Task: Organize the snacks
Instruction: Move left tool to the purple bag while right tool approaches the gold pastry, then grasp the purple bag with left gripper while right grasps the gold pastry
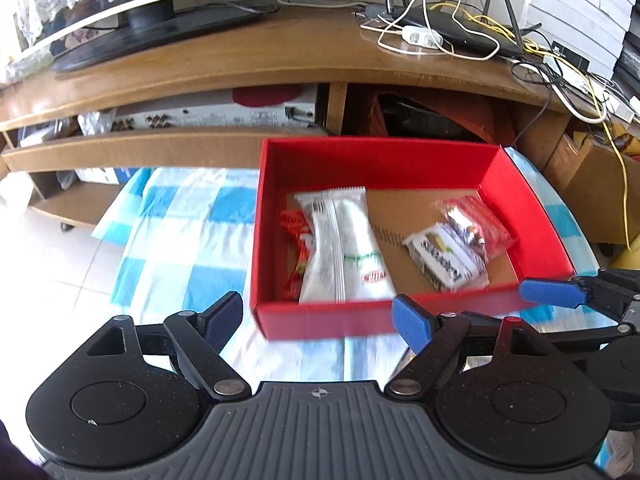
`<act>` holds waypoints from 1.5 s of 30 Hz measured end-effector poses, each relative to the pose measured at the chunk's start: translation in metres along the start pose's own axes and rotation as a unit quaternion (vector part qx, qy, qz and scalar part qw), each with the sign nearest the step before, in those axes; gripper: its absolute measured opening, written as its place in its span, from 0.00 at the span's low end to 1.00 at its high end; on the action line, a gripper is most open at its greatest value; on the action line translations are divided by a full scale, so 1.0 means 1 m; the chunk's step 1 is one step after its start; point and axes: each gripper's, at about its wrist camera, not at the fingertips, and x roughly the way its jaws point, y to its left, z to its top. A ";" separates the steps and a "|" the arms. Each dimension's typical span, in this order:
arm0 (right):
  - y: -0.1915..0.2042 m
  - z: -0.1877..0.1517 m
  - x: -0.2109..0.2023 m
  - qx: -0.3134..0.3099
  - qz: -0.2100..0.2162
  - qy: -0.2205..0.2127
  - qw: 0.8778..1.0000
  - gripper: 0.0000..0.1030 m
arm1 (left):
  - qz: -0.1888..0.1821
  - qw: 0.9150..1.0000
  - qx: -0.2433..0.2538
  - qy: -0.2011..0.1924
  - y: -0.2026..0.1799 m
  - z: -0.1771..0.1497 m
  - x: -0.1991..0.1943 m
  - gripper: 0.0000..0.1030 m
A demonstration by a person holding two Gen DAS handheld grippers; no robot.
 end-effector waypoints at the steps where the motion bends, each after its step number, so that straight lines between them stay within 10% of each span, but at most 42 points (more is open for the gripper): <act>1: 0.004 -0.003 -0.002 -0.005 0.002 0.001 1.000 0.73 | 0.000 1.000 0.000 0.001 0.002 -0.004 -0.003 0.84; 24: 0.054 -0.074 0.017 -0.104 0.044 0.120 0.986 0.73 | 0.001 0.996 -0.063 0.066 0.076 -0.058 -0.007 0.86; 34: 0.051 -0.071 0.016 -0.115 0.041 0.126 0.985 0.76 | 0.011 0.981 -0.154 0.114 0.104 -0.065 0.017 0.88; 45: 0.040 -0.072 0.011 -0.105 0.040 0.129 0.985 0.76 | 0.075 0.983 -0.116 0.118 0.083 -0.063 0.036 0.81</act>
